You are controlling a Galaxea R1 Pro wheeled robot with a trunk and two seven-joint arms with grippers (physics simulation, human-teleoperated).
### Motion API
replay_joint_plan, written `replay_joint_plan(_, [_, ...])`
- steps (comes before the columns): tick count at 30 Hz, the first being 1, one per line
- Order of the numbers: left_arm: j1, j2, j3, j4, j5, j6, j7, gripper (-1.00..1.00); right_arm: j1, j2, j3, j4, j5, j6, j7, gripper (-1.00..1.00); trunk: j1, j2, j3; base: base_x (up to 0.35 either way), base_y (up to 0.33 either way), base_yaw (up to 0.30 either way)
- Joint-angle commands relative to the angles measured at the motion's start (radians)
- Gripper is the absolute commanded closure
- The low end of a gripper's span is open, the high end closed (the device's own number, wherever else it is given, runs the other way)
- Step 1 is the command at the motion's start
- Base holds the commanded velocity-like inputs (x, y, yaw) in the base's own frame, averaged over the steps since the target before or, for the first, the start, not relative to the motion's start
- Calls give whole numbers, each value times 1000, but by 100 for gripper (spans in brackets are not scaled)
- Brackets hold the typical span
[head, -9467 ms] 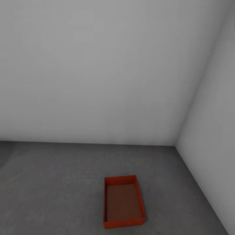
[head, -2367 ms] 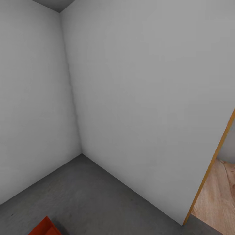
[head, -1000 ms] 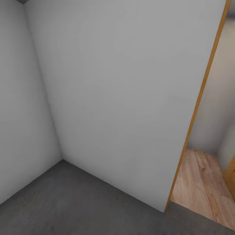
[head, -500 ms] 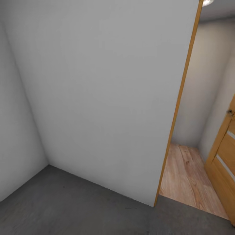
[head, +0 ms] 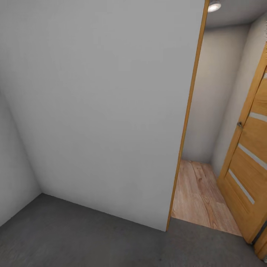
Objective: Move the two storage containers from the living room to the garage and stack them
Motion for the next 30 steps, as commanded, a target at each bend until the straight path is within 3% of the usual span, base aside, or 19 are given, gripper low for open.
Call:
replay_joint_plan(1, [-1,0,-3,1,8,-3,-1,-100,-1,0,9,1,-8,-4,-1,-100,0,-1,-1,0,0,-30])
replay_joint_plan(16, [-1,-11,-3,1,7,1,-1,-100,-1,10,12,1,-8,-6,4,-100,0,-1,-1,0,0,-12])
replay_joint_plan(22, [-1,-15,-4,1,7,2,-1,-100,-1,8,10,1,-15,-9,9,-100,0,-1,1,0,0,-183])
replay_joint_plan(30, [-1,-22,-4,1,7,2,-2,-100,-1,3,9,1,-56,-11,10,-100,0,-1,5,0,0,-231])
